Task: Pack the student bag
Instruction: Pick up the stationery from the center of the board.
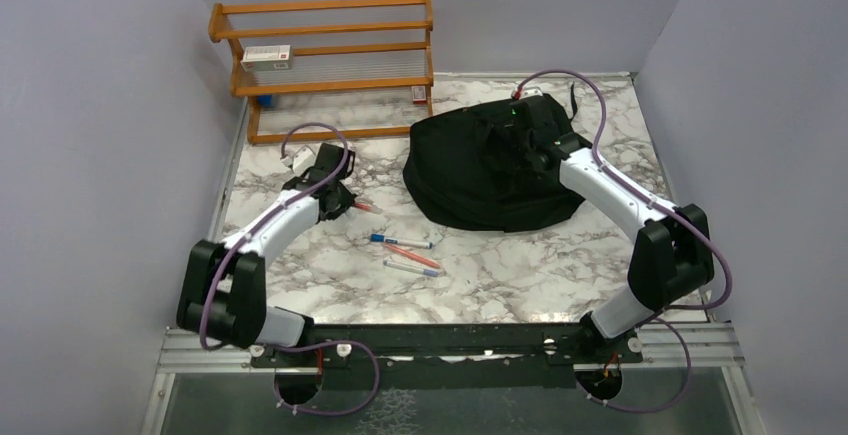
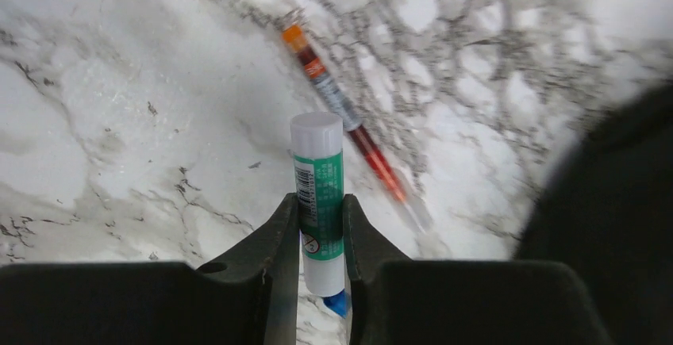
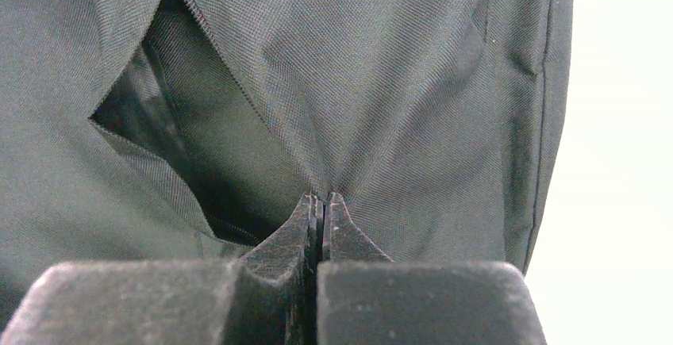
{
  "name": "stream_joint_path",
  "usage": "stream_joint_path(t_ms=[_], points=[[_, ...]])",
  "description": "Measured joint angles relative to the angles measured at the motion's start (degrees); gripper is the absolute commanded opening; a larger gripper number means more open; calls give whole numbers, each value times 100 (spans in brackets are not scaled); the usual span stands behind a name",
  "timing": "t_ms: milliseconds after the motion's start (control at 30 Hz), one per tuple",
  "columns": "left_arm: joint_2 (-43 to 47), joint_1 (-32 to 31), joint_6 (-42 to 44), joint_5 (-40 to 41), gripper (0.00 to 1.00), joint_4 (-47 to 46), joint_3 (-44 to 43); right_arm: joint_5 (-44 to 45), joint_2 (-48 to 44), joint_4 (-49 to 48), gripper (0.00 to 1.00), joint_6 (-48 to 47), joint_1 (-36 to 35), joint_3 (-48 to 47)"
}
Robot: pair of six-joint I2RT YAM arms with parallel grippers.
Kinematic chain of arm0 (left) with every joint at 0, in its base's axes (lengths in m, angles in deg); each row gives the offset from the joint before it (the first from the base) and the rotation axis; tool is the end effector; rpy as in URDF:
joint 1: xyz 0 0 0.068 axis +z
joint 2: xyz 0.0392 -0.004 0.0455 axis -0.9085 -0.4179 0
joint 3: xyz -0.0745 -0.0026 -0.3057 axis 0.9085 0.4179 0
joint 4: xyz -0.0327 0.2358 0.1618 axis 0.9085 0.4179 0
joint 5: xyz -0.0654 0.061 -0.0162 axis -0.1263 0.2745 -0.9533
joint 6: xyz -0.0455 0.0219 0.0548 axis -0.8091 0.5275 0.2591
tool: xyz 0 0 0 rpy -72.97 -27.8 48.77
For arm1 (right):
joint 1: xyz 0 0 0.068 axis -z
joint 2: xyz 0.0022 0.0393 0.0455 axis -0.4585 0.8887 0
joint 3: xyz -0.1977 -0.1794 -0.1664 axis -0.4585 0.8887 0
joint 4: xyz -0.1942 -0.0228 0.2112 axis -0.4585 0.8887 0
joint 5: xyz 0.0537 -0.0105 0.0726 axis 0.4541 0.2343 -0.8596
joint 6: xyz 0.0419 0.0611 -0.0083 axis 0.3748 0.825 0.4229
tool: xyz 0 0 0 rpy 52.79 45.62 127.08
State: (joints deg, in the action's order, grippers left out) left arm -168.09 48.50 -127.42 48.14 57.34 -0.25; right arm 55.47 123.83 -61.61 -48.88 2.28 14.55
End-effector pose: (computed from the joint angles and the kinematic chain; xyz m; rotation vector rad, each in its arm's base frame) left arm 0.2955 -0.0698 0.1894 -0.9779 2.3953 -0.0641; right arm 0.3670 0.1460 0.2889 -0.1776 2.3039 -0.1560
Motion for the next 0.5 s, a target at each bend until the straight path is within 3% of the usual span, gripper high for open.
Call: stream_joint_path(t_ms=[100,233,500], points=[[654,13,387,-15,3,-70,-33,-15,-72,0,1,0,0,28],[1268,20,1113,-411,2,-452,-256,-35,-164,2,1,-2,0,39],[1071,-94,1755,-1980,0,-1585,-586,-267,-297,-2,1,0,2,138]])
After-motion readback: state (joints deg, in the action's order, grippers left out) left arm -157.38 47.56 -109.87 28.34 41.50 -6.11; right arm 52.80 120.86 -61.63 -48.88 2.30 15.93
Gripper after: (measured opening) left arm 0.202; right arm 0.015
